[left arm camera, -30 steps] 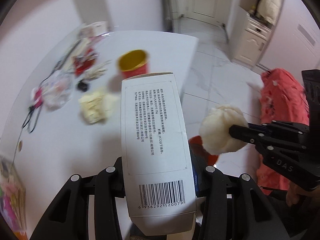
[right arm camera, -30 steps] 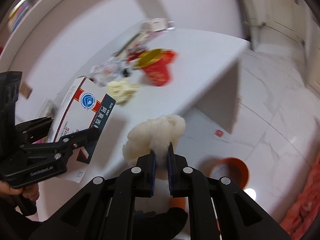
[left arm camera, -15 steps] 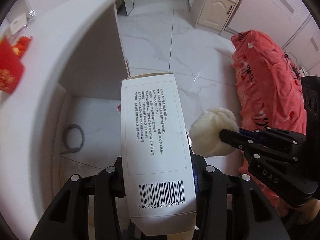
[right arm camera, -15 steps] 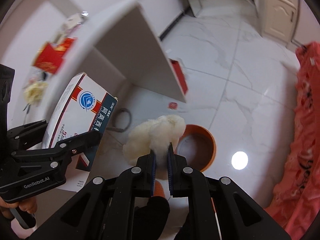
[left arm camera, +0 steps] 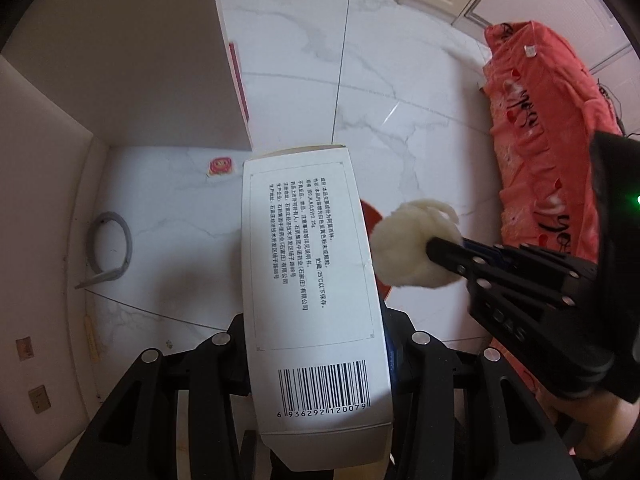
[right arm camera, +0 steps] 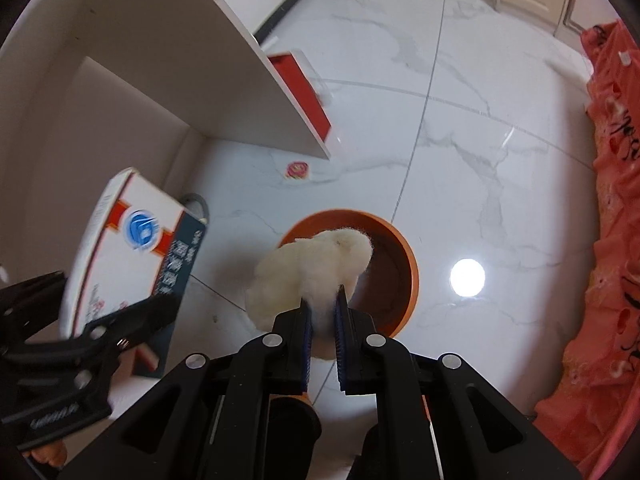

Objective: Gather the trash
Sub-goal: 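Carry the tissue ball with the right tool while the left tool carries the box over the bin, then open the right tool to drop the tissue while the left tool drops the box into the bin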

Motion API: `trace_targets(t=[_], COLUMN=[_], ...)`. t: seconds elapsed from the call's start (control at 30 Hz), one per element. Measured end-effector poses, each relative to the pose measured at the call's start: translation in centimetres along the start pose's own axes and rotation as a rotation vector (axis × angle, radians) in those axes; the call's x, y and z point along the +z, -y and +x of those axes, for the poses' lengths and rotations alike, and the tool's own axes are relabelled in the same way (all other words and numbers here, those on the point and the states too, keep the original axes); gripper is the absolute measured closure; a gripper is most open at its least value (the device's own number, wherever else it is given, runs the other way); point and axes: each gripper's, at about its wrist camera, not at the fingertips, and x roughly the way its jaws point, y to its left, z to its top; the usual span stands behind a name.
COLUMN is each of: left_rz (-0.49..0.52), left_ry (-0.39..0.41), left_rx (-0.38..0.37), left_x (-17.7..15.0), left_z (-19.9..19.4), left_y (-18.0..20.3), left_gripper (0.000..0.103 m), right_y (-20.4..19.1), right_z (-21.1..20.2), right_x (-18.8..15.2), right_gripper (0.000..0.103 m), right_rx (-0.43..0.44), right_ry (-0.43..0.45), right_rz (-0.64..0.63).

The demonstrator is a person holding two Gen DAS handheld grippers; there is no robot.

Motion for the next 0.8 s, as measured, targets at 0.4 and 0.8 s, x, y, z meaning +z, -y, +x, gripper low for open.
trace_targets(t=[0.4,0.8], left_rz=[-0.010,0.005], left_ry=[-0.076,-0.096], left_rx=[-0.001,0.001], left_x=[-0.9,-0.7], left_z=[4.6,6.4], left_y=[-1.5,-0.9], left_gripper=[0.057,0.056], right_y=[1.8,3.1], right_z=[9.0,7.3], right_x=[0.0,-0.5], right_gripper=[0.075,0.043], right_rx=[-0.049,0.006], right_ry=[-0.078,-0.050], right_rz=[0.046,0.095])
